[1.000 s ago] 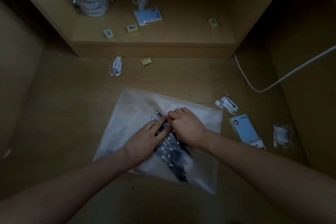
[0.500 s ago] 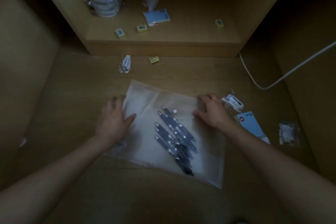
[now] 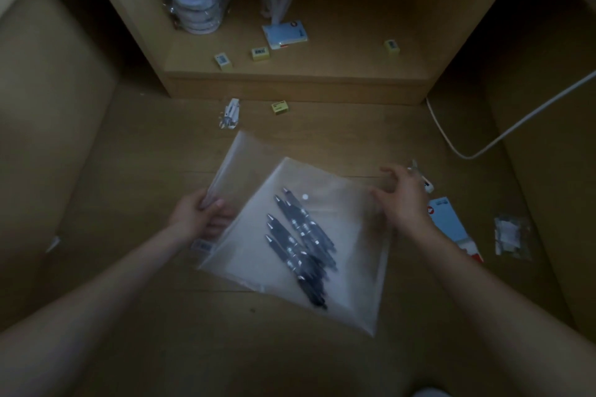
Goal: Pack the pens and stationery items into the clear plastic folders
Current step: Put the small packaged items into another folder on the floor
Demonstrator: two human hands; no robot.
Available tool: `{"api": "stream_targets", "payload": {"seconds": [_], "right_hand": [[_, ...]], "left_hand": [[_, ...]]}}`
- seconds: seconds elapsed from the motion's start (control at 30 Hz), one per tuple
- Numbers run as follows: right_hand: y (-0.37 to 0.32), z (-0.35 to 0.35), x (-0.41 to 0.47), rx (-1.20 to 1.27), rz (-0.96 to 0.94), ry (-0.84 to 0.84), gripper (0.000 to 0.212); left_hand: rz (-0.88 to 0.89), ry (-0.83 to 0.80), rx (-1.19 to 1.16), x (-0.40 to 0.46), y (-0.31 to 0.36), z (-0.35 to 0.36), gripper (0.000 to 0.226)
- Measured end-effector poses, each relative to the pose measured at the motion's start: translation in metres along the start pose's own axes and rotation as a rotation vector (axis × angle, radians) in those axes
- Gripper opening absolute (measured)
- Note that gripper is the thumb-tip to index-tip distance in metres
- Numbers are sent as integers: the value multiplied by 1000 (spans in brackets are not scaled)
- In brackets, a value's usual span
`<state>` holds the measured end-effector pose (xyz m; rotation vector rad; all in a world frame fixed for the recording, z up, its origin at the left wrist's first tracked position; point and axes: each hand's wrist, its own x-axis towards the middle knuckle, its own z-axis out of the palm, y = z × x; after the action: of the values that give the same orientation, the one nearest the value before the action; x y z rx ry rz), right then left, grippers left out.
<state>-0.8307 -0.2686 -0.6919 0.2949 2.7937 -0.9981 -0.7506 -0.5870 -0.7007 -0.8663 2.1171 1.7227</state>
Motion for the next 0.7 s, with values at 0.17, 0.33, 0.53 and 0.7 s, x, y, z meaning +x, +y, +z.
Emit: {"api": "stream_targets", "payload": {"seconds": [0.17,0.33,0.53,0.7], "right_hand": [[29,13,-42,42,261,-46,55],[13,32,-47,534,410,-152,39],[6,31,-35,778,428,-216,13],[7,23,-38,1149,454,-320,12]], "left_hand": [[155,97,-12,-5,-4,-8,20],[260,174,-46,-2,1,-11,21],[326,234,-91,-7,11,-14,22],[375,268,-121,-7,31,-26,20]]}}
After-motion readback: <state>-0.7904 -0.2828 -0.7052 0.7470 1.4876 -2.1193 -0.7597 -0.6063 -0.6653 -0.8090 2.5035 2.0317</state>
